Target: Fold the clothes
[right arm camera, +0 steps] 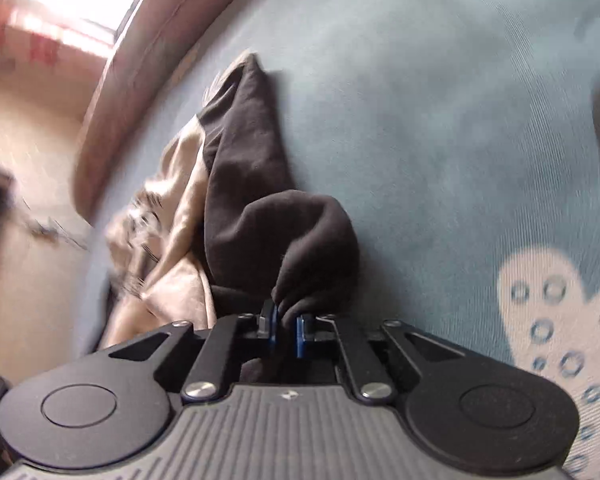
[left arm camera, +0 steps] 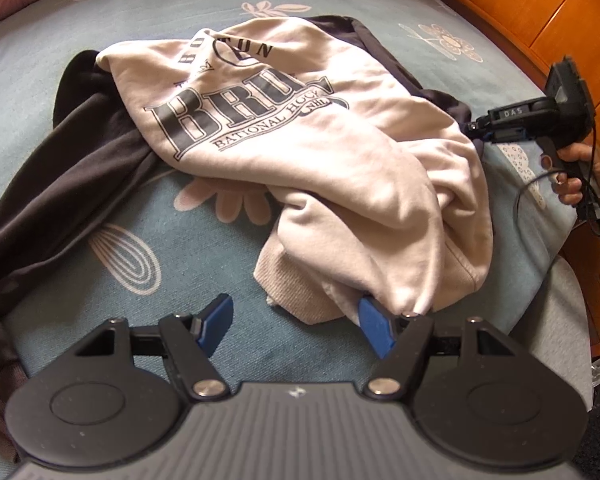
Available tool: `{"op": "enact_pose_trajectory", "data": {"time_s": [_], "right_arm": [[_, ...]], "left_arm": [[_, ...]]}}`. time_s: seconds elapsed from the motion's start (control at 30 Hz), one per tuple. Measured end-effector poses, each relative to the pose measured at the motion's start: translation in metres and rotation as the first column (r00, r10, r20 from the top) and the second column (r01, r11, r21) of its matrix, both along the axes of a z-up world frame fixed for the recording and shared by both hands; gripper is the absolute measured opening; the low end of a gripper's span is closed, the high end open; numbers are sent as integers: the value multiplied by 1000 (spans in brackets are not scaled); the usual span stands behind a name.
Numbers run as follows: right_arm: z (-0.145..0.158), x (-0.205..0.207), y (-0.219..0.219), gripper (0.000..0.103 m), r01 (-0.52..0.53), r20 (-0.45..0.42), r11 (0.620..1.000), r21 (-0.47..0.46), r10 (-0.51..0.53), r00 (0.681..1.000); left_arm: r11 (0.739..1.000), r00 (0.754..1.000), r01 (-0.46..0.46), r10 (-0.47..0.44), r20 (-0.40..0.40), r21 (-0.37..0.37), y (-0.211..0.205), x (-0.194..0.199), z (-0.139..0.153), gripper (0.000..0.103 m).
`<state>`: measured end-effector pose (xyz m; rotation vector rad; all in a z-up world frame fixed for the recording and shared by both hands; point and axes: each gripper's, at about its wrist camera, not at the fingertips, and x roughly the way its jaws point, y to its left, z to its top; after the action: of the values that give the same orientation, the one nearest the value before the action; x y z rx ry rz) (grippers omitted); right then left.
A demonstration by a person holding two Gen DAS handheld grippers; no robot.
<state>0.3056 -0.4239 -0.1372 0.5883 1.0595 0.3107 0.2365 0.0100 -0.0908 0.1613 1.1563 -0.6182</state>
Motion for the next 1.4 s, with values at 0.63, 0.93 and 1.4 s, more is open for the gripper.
{"op": "enact_pose_trajectory", "data": {"time_s": [0.63,0.93,1.4], "right_arm": [[69,65,-91,11,192,127,708,-679,-144,981],[58,85,-114,41,220,119,736,-641,-187,975],[20,-18,-130,57,254,109,852,-457,-230,967]], "left_arm": [[1000,1000,-16,16,-15,-11,3,4,-4,70],[1000,1000,-18,18,-19,-8,2,7,-6,70],[1000,1000,-15,15,14,-8,-4,0,6,70]]}}
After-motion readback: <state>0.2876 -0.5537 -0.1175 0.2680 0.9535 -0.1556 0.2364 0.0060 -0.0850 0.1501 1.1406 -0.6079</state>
